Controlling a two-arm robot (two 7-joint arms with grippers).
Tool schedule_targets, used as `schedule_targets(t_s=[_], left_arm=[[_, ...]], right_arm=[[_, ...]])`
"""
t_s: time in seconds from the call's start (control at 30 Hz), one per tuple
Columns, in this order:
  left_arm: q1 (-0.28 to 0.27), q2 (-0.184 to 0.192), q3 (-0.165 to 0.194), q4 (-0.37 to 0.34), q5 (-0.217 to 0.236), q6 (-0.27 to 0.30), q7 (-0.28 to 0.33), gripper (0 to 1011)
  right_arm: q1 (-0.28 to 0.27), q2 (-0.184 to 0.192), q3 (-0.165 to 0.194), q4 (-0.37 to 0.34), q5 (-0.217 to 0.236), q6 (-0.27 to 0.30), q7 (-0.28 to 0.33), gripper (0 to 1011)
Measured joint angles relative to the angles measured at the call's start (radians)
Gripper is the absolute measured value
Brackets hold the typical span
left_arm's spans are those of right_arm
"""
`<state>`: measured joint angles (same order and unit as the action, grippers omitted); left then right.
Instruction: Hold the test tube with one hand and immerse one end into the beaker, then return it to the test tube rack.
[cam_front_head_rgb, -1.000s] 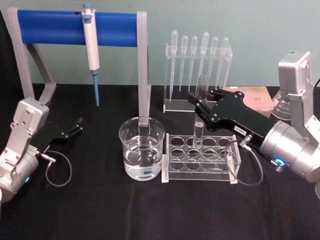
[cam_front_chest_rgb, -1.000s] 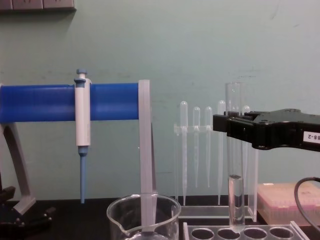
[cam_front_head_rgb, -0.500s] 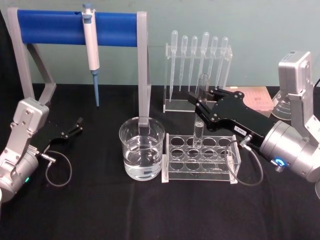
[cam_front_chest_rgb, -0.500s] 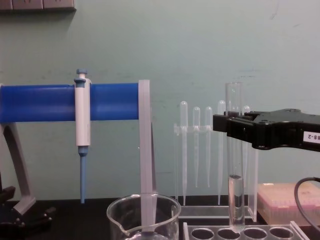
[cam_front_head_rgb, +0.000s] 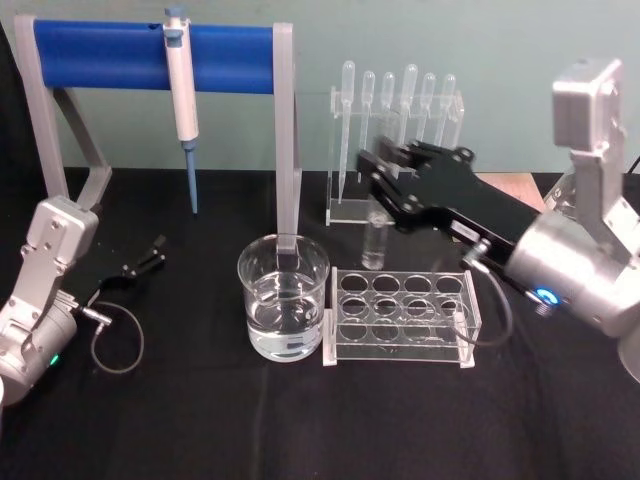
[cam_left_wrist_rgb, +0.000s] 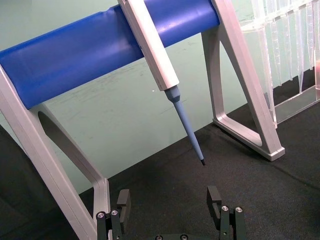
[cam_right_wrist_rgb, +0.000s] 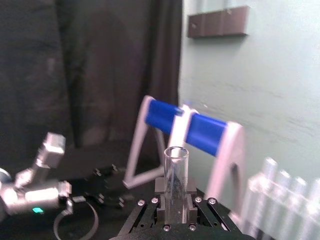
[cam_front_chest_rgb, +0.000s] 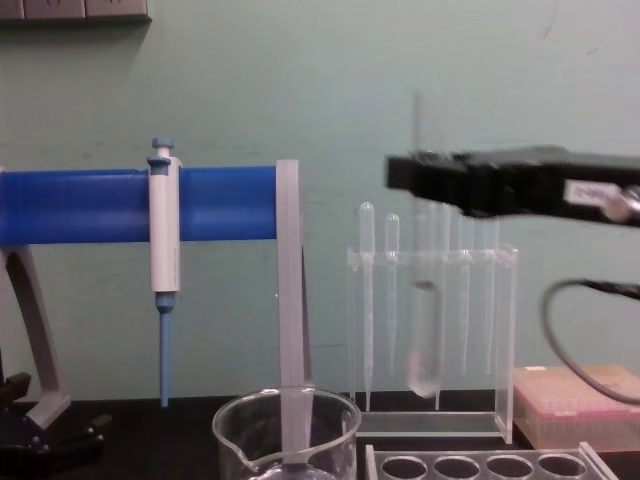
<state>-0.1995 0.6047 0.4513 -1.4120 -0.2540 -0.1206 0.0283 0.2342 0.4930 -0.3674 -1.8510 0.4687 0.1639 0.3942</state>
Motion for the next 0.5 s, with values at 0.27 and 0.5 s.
schedule_targets(t_s=[0.27, 0.5], left_arm=[[0.000, 0.000, 0.000, 0.000, 0.000, 0.000, 0.000, 1000], [0.000, 0.000, 0.000, 0.000, 0.000, 0.000, 0.000, 1000]], right_arm=[[0.107, -0.075, -0.096, 0.080, 0.001, -0.010, 0.035, 225], [0.151, -0.121, -0.150, 0.170, -0.029, -0.056, 0.050, 225]])
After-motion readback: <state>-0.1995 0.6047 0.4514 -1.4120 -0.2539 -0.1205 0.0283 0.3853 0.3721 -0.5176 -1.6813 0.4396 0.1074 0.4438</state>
